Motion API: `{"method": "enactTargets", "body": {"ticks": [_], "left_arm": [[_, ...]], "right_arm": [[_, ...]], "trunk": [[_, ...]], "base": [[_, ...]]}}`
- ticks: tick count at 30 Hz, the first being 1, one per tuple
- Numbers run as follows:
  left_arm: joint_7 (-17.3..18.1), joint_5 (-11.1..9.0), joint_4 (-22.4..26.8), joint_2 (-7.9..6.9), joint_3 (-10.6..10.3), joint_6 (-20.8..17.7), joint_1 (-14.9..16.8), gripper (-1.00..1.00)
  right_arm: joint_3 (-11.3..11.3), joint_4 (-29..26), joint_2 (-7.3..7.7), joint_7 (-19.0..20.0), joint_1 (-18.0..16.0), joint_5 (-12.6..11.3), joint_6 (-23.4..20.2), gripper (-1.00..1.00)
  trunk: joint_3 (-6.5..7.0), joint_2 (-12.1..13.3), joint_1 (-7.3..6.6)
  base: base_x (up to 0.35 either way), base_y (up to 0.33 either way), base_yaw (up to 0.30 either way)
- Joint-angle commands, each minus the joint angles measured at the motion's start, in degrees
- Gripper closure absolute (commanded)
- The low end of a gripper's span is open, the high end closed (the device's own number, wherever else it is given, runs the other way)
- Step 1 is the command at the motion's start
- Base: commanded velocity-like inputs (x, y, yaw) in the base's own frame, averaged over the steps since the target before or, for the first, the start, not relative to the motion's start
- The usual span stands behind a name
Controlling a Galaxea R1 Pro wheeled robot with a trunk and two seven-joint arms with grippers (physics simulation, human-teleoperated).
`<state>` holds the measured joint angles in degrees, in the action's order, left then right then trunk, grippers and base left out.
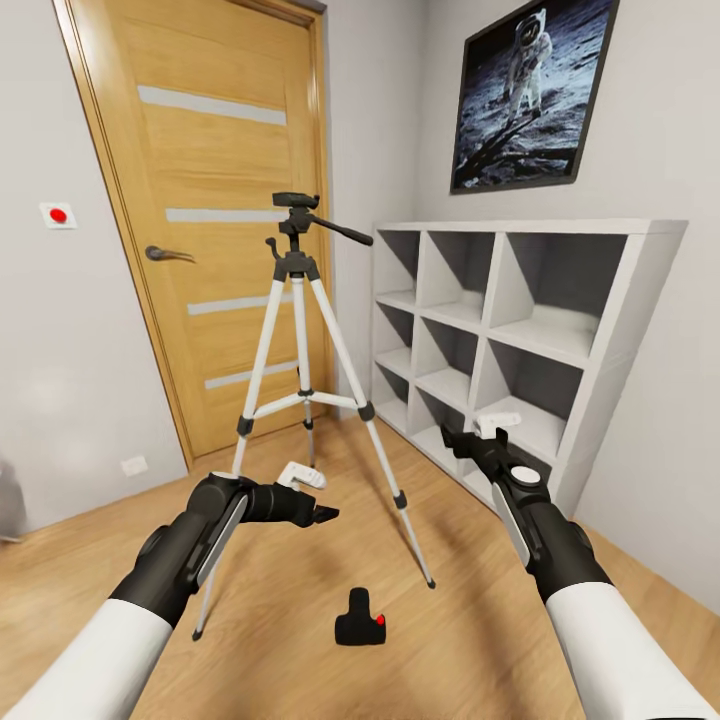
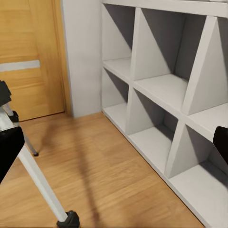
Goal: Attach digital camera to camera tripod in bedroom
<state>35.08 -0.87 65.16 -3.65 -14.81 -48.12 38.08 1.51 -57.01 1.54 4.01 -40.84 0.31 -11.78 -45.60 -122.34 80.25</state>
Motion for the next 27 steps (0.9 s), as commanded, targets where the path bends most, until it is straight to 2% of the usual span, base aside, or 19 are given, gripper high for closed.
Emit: {"method": "enactTargets", "body": {"ticks": [1,7,8,14,15,16,19,20,21,22,23,27], "left_arm": [[0.04,-0.09,0.05,-0.04,-0.08,-0.32,0.03,-1.00],[-2.05,-0.09,-0.26,0.13,-0.15,-0.32,0.02,-1.00],[-3.51,-0.09,-0.82,0.14,-0.17,-0.02,-0.01,-1.00],[-4.70,-0.09,-5.49,0.13,-0.03,0.45,-0.02,-1.00],[-4.77,-0.09,-6.30,0.13,-0.01,0.51,0.00,-1.00],[-4.90,-0.09,-8.86,0.14,0.02,1.02,0.04,-1.00],[-4.92,-0.09,-9.90,0.14,-0.08,2.33,0.04,-1.00],[-4.92,-0.09,-10.44,0.14,-0.19,3.63,0.05,-1.00],[-4.92,-0.05,-13.98,0.17,-0.38,8.09,0.06,-1.00],[-4.90,-0.04,-14.76,0.18,-0.40,8.94,0.06,-1.00],[-4.88,-0.03,-15.98,0.20,-0.43,10.77,0.06,-1.00],[-4.83,0.03,-17.29,0.22,-0.80,14.59,0.06,-1.00]], "right_arm": [[0.09,-0.08,0.04,0.09,-0.03,0.04,-0.31,-1.00],[0.15,0.20,0.04,0.07,-0.03,0.04,-0.27,-1.00],[0.15,0.22,0.04,-0.15,-0.03,0.04,-0.29,-1.00],[0.05,0.40,0.04,-2.43,-0.03,0.04,1.30,-1.00],[0.02,0.44,0.04,-2.84,-0.03,0.03,2.09,-1.00],[-0.26,0.81,0.04,-4.26,-0.03,-0.02,6.78,-1.00],[-1.00,1.30,0.04,-5.16,-0.03,-0.04,10.28,-1.00],[-1.96,1.52,0.04,-5.44,-0.03,-0.06,11.98,-1.00],[-3.95,2.38,0.04,-3.21,-0.03,-0.07,14.15,-1.00],[-4.10,2.51,0.04,-2.02,-0.03,-0.07,14.24,-1.00],[-4.34,2.71,0.06,1.02,-0.03,-0.06,14.30,-1.00],[-4.81,2.91,0.51,9.16,-0.03,-0.05,13.90,-1.00]], "trunk": [[-0.24,-0.44,0.22],[-1.32,-2.85,1.53],[-1.50,-3.25,1.75],[-2.58,-5.66,3.07],[-2.76,-6.06,3.29],[-2.94,-6.46,3.51],[-3.48,-7.66,4.17],[-3.66,-8.06,4.39],[-3.83,-8.47,4.61],[-4.01,-8.87,4.83],[-4.19,-9.27,5.05],[-4.91,-10.87,5.93]], "base": [[0.000,0.000,0.000],[0.000,0.000,0.000],[0.000,0.000,0.000],[0.000,0.000,0.000],[0.000,0.000,0.000],[0.000,0.000,0.000],[0.000,0.000,0.000],[0.000,0.000,0.000],[0.000,0.000,0.000],[0.000,0.000,0.000],[0.000,0.000,0.000],[0.000,0.000,0.000]]}}
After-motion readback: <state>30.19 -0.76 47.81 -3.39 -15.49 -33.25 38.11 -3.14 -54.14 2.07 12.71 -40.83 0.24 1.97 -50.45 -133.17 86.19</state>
